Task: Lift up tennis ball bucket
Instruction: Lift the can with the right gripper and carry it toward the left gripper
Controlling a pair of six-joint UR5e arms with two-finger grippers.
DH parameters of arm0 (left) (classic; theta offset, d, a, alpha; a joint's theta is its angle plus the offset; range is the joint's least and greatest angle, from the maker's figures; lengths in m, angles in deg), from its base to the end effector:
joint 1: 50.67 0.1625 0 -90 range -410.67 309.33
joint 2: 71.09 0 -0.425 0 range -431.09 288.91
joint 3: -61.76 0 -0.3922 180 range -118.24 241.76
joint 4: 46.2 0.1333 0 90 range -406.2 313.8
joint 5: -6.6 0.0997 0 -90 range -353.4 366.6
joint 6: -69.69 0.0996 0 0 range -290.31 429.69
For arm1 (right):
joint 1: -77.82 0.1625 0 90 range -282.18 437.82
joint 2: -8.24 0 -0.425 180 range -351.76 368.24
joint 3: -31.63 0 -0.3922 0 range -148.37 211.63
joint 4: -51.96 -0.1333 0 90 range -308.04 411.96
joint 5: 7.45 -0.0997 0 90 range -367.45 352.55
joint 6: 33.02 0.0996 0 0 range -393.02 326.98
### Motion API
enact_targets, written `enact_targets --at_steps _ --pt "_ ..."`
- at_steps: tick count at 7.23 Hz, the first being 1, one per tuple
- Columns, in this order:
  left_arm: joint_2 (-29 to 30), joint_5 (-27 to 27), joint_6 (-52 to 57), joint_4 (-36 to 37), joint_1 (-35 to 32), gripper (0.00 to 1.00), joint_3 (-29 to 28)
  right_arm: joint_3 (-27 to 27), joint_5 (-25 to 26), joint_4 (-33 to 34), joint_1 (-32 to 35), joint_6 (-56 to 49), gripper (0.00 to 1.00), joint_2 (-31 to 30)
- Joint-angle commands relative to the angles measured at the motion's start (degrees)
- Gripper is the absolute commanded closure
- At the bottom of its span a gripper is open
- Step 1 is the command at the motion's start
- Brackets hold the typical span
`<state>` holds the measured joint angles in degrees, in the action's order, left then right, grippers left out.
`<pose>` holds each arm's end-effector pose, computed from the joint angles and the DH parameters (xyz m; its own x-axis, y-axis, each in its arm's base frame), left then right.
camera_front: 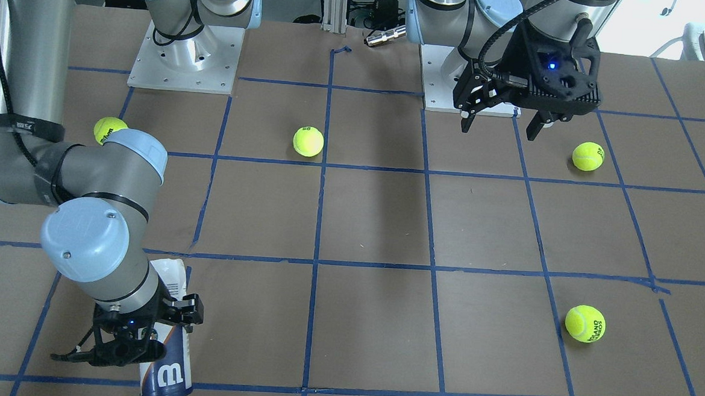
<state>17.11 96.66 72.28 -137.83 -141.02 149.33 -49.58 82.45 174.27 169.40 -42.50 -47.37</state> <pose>-0.1361 -0.4811 0.5212 -0.9987 0.0512 -0.0031 0.0513 0.9977 -0.0453 0.1528 -0.7005 0.2565 -0.9815 -0.1909 0.0175 -0.1916 0.9746 -0.1155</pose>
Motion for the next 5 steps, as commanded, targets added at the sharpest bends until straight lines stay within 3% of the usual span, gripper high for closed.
enact_targets --at_steps 1,3,5 --pt "-0.05 0.02 -0.04 -0.03 0.00 0.00 -0.03 1.66 -1.83 0.91 5.25 -4.64 0.18 0.15" --pt "-0.23 0.20 0.22 -0.03 0.08 0.00 -0.03 3.07 -10.06 0.92 7.72 -12.63 0.18 0.15" --pt "-0.40 0.28 0.22 -0.73 0.08 0.00 -0.03 5.08 -10.18 3.01 12.46 -16.68 0.18 2.42"
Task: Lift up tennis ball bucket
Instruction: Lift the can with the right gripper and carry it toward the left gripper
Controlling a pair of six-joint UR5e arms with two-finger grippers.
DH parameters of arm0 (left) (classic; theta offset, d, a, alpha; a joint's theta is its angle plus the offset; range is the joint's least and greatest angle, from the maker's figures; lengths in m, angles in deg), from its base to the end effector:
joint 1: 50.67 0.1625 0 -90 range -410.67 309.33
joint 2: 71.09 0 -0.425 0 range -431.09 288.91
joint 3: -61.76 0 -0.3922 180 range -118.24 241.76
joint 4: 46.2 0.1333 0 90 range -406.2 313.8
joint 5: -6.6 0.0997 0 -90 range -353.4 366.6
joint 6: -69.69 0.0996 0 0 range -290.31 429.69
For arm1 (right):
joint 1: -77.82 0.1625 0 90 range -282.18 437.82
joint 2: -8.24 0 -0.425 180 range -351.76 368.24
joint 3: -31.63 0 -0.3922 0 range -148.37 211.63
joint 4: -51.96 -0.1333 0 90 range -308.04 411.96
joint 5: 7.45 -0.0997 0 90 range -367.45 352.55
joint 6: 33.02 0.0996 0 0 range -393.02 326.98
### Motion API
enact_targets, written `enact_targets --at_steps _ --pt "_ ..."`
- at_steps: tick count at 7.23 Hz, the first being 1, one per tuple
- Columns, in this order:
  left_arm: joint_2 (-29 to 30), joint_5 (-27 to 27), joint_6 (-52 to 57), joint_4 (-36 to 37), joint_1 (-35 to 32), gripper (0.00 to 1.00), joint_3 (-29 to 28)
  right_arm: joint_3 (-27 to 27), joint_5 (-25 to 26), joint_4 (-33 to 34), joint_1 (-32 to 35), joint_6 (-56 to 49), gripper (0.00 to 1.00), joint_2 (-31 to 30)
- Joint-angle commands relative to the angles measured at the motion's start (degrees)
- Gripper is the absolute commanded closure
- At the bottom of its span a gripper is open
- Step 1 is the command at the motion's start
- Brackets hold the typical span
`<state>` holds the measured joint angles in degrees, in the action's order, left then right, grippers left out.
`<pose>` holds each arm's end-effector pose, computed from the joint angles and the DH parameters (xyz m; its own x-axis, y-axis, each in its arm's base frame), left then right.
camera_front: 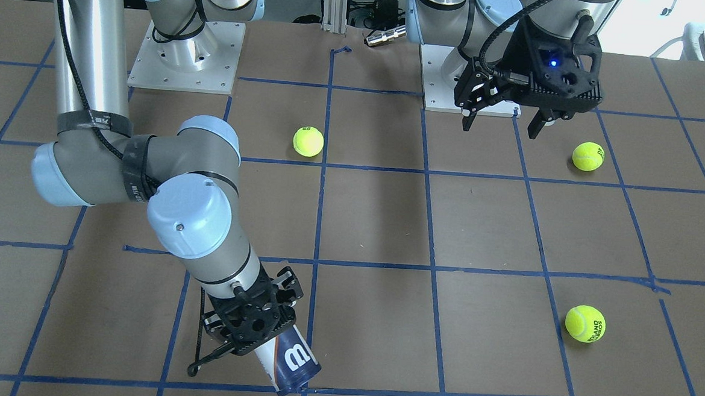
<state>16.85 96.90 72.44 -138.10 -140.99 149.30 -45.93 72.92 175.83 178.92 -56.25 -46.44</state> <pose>-0.1355 -0.4791 0.5232 -0.9986 0.0533 -0.0074 0.0535 0.9975 -0.0454 0.2865 -0.6812 0.2794 -0.8088 -0.5831 -0.0757 -0.5528 0.7980 -0.2400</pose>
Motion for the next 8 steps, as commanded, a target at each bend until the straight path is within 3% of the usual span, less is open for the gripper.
enact_targets --at_steps 1,5,7,8 --pt "-0.22 -0.04 -0.03 -2.12 0.05 0.00 -0.44 2.23 -0.65 3.98 6.35 -6.09 0.18 3.07" --pt "-0.49 -0.13 0.06 -3.72 -0.04 0.00 -0.44 2.41 -0.73 7.09 11.04 -21.40 0.20 5.63" --pt "-0.49 -0.12 -0.03 -3.72 -0.04 0.00 -0.18 2.33 -0.82 8.66 11.31 -34.89 0.19 6.07" --pt "-0.49 -0.22 -0.29 -3.72 -0.12 0.00 -0.09 2.15 -3.61 9.45 11.31 -39.39 0.18 6.42"
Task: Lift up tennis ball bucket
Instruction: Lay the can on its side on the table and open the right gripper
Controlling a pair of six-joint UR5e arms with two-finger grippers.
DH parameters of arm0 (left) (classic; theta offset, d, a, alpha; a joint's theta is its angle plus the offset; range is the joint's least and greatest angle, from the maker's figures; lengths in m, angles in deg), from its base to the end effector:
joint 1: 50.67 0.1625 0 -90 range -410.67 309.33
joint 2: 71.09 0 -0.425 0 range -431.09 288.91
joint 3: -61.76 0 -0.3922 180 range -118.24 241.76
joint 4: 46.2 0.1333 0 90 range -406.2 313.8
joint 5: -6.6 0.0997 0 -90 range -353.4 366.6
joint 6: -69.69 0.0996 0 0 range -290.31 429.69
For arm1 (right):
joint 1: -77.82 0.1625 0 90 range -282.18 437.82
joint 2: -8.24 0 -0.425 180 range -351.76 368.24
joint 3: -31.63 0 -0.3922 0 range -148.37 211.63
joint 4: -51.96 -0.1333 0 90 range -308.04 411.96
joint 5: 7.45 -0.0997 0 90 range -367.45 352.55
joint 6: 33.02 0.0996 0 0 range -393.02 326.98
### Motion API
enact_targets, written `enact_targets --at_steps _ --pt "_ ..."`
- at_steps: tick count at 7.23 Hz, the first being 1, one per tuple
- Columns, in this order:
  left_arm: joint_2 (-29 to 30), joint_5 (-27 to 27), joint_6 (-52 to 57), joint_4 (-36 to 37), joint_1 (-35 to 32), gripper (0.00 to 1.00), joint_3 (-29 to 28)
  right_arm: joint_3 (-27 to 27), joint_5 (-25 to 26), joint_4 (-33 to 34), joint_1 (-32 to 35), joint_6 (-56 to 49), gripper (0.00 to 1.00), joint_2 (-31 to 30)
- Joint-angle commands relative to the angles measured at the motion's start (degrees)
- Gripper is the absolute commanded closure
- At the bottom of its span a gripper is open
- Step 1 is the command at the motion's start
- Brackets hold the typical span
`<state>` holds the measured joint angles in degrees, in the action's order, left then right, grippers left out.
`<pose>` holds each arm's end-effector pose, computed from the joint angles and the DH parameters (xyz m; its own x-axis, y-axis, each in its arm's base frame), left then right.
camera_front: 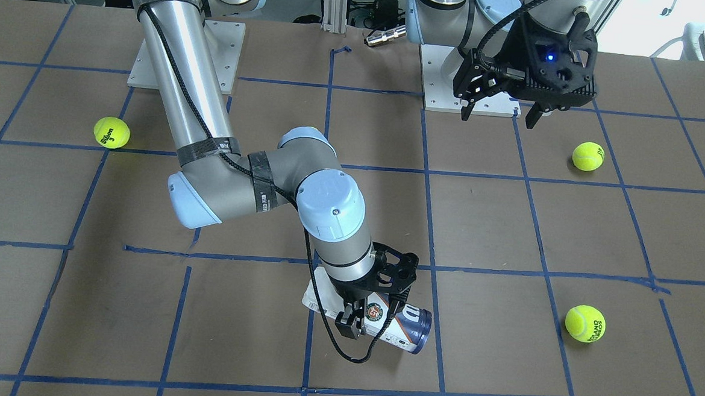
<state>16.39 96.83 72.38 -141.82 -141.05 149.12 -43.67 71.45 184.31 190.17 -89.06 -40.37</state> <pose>-0.1360 -0.4699 0.5220 -0.9986 0.0536 -0.0036 0.0536 0.9985 0.0082 0.4277 -0.6392 0.2380 -0.1923 -0.9739 0.1203 -0.9409 0.1481 -0.3045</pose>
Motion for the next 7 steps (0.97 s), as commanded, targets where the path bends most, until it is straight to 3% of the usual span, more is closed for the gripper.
enact_targets --at_steps 1,7 --pt "-0.03 -0.14 -0.23 0.00 -0.06 0.00 0.09 -0.90 -4.17 3.15 -0.02 -8.45 0.18 0.53" --pt "1.12 -0.14 0.65 0.70 0.11 0.00 0.26 -2.48 -6.65 8.00 -0.73 -10.49 0.16 3.77"
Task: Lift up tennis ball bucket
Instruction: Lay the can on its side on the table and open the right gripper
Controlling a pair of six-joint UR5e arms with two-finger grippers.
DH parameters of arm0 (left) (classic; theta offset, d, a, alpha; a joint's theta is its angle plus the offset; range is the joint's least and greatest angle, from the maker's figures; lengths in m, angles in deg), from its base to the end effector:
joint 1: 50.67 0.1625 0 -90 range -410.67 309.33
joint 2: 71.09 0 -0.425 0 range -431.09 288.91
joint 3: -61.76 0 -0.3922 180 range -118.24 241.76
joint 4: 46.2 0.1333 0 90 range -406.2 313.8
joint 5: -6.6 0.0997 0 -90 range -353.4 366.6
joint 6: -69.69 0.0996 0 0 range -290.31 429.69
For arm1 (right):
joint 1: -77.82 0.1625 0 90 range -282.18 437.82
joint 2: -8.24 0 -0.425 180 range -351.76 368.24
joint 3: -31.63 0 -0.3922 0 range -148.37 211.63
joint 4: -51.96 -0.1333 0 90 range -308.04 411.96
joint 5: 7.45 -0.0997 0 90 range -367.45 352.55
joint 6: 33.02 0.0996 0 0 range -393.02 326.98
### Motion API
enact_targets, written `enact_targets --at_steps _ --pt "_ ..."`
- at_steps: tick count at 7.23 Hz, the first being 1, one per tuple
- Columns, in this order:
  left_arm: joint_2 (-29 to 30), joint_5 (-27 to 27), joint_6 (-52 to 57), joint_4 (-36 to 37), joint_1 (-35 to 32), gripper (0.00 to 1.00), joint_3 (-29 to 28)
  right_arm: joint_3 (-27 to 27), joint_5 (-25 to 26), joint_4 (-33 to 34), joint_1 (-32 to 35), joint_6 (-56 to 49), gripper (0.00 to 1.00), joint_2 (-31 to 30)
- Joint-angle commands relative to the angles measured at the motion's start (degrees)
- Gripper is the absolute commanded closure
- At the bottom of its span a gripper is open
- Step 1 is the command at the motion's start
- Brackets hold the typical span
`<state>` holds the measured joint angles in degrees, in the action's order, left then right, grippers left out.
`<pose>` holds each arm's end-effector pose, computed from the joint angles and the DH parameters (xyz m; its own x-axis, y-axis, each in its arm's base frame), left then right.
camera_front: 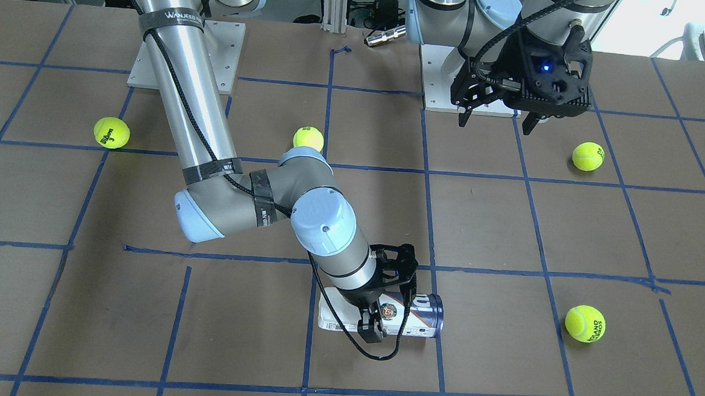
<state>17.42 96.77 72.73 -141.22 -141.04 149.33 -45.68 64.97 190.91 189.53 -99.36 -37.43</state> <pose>-0.1361 -0.4771 0.5127 -0.9982 0.0595 -0.0019 0.0595 0.9980 0.0193 0.4308 -0.6404 0.1998 -0.0186 -0.9875 0.1568 -0.9225 -0.0435 -0.3835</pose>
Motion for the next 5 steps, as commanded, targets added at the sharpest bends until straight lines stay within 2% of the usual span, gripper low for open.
enact_targets --at_steps 1,2,3,4,5 --pt "0.17 0.52 0.22 0.10 0.10 0.00 0.14 -0.56 -0.08 1.93 -0.09 -0.27 0.16 1.28" --pt "0.43 0.18 0.13 0.10 0.19 0.00 0.15 -0.56 -0.16 2.19 -0.09 -0.45 0.16 1.54" --pt "0.52 0.17 -0.48 0.10 0.19 0.00 0.15 -0.65 -0.08 2.20 -0.09 -0.80 0.11 1.54" --pt "0.52 0.09 -1.01 0.01 0.10 0.00 0.06 -0.65 0.88 0.81 -0.09 -0.72 0.00 1.37" --pt "0.52 0.00 -1.01 0.10 0.10 0.00 0.06 -0.39 0.89 -5.04 -0.18 -0.54 0.00 0.32"
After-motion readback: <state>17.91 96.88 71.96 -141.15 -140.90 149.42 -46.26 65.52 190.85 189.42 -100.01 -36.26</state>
